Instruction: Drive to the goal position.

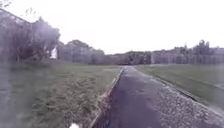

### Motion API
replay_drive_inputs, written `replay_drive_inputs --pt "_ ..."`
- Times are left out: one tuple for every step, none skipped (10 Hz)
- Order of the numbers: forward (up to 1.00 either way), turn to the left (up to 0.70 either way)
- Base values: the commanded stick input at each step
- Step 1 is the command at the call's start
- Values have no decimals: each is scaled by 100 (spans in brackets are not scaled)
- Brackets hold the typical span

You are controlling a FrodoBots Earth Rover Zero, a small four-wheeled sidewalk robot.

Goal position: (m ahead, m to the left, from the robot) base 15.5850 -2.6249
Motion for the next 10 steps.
replay_drive_inputs --pt "70 -35" --pt "70 -35" --pt "70 0" --pt "70 0" --pt "70 0" --pt "70 0" --pt "70 -35" --pt "70 -35" --pt "70 -35" --pt "70 -35"
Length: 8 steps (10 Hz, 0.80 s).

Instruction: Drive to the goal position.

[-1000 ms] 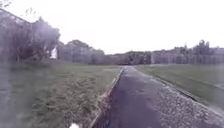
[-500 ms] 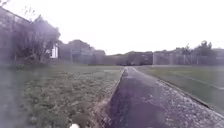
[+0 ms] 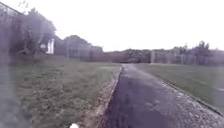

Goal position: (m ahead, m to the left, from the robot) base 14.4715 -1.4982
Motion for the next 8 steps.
replay_drive_inputs --pt "70 -35" --pt "70 0" --pt "70 0" --pt "70 0" --pt "70 0" --pt "70 0" --pt "70 0" --pt "70 0"
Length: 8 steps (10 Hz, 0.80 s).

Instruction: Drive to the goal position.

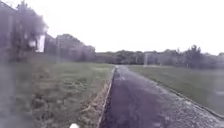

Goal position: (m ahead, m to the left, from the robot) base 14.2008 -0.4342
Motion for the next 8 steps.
replay_drive_inputs --pt "70 -2" --pt "70 -11" --pt "70 -35" --pt "70 -35" --pt "70 -35" --pt "70 -35" --pt "70 -35" --pt "70 -35"
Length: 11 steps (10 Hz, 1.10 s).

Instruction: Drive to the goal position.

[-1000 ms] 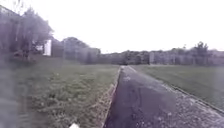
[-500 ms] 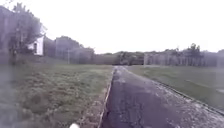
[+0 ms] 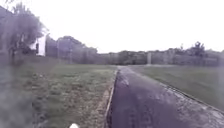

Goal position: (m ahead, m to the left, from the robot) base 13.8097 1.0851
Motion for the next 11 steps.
replay_drive_inputs --pt "70 -35" --pt "70 -35" --pt "70 -19" --pt "70 -3" --pt "70 0" --pt "70 0" --pt "70 0" --pt "70 0" --pt "70 0" --pt "70 0" --pt "70 0"
